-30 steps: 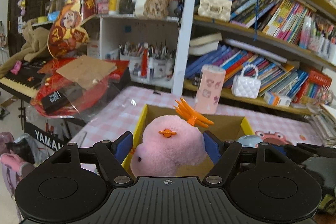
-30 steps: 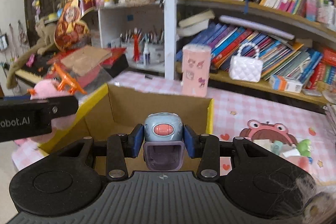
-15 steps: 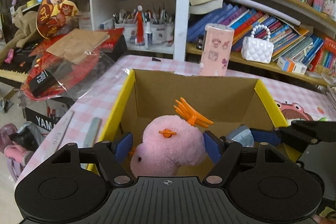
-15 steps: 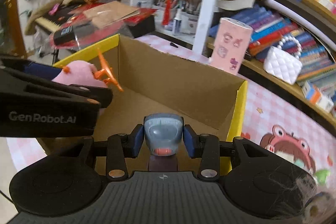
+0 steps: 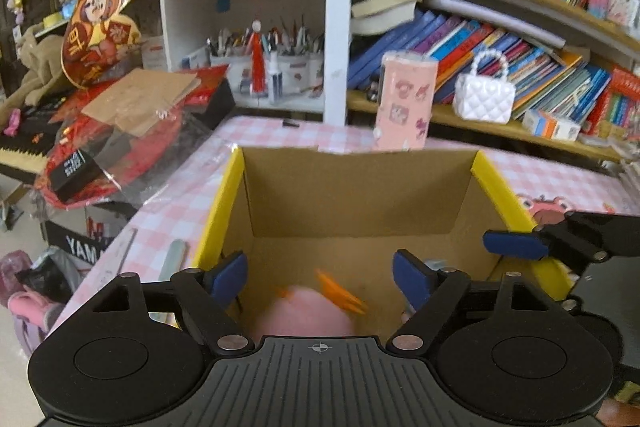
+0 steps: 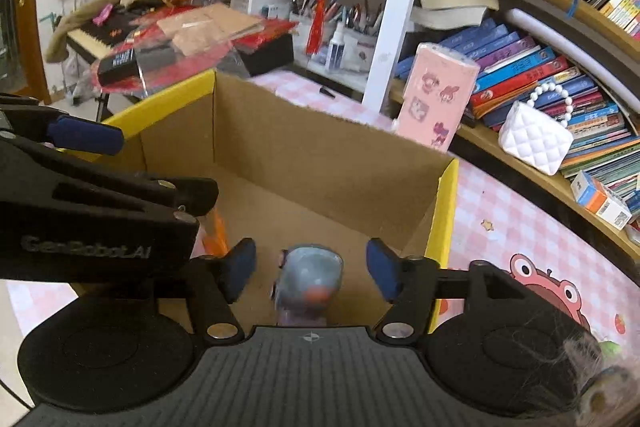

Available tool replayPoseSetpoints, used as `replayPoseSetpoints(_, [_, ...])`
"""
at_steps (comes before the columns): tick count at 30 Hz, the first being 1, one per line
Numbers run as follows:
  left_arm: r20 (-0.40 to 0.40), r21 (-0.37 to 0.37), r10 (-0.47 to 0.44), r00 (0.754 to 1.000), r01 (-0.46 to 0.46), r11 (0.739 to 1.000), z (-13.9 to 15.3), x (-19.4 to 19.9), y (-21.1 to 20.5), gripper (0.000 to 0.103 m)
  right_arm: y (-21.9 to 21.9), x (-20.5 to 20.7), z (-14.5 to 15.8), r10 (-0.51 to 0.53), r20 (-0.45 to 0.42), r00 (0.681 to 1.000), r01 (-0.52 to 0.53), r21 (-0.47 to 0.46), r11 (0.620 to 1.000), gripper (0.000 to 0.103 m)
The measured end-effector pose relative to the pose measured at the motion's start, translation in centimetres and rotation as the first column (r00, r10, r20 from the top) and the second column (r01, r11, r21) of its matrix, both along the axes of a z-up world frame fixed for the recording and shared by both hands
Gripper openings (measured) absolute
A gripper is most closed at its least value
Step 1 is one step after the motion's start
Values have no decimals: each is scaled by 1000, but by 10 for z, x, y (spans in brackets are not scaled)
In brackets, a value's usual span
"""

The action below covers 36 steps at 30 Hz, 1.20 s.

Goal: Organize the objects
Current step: 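Carry pig and car into the yellow box and open both grippers, then lift both tools out of the box and move toward the remaining toys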

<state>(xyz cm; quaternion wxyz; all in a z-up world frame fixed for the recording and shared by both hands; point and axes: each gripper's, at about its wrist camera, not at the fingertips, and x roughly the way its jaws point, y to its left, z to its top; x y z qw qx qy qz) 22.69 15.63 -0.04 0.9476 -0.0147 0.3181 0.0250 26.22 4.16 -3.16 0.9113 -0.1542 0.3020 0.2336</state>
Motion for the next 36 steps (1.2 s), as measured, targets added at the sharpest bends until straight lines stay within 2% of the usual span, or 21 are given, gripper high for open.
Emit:
replayPoseSetpoints(9, [124, -40, 33, 992, -29, 999, 38, -54, 17, 84, -7, -44, 37, -60, 62, 996, 54, 95, 994, 59])
replayPoseSetpoints(14, [152, -57, 66, 986, -58, 997, 46, -87, 29, 88, -9, -80, 53, -90, 73, 993, 78, 154, 985, 59])
replayPoseSetpoints(19, [131, -76, 88, 987, -78, 994, 41, -117, 41, 88, -7, -113, 54, -131, 36, 991, 123, 178, 976, 59])
replayPoseSetpoints(23, [99, -70, 95, 990, -88, 994, 31, -143, 48, 88, -4, -139, 45, -167, 19, 986, 162, 149, 976, 59])
replayPoseSetpoints(28, [56, -73, 101, 993, -97, 993, 18, -170, 55, 89, -6, -168, 28, -247, -43, 968, 250, 125, 960, 60])
replayPoseSetpoints(36, [-13, -53, 40, 999, -41, 998, -4, -202, 43, 89, -17, -219, 6, -331, -99, 938, 340, 93, 936, 62])
